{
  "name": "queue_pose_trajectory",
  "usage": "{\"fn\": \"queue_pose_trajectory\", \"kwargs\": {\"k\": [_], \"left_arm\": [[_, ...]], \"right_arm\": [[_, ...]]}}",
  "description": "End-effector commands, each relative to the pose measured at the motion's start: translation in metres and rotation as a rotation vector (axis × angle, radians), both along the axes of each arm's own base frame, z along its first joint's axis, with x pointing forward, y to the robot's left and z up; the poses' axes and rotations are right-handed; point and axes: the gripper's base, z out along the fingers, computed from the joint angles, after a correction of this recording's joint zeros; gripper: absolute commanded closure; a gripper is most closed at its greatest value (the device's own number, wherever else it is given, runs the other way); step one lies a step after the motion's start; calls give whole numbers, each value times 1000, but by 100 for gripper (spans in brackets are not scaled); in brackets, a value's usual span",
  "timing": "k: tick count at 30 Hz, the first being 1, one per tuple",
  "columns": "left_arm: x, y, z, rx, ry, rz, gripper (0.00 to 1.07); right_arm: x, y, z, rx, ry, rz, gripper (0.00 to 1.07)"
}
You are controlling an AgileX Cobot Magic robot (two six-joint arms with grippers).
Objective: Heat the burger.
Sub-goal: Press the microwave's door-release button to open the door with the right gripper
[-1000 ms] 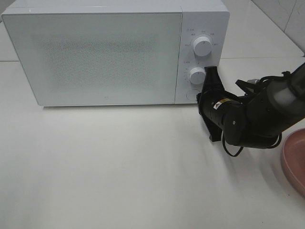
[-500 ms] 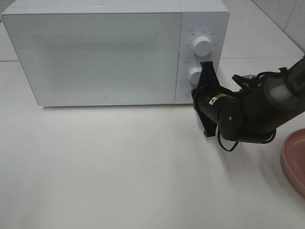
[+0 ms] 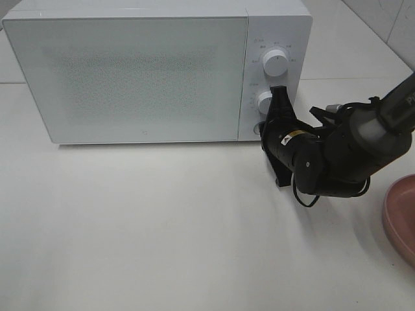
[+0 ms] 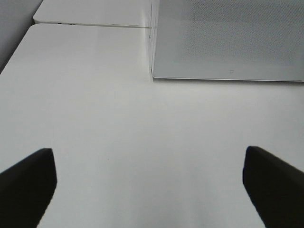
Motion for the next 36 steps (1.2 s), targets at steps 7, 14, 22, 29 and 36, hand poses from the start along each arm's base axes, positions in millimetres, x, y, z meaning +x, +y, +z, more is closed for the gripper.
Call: {"fn": "queue_pose_trajectory", "kwargs": {"k": [7, 14, 22, 29, 36], "left_arm": [[-2, 0, 0, -4, -22, -7, 7], [-2, 0, 0, -4, -22, -7, 7], [-2, 0, 0, -4, -22, -7, 7], [-2, 0, 0, -4, -22, -7, 7], [-2, 0, 0, -4, -22, -7, 7]], "right_arm": [[18, 3, 14, 8, -146, -29, 107], [22, 2, 20, -39, -203, -32, 107], [36, 5, 39, -98, -332, -61, 107], [47, 2, 46, -115, -419, -112, 107], [51, 2, 46, -132, -417, -130, 107]]}}
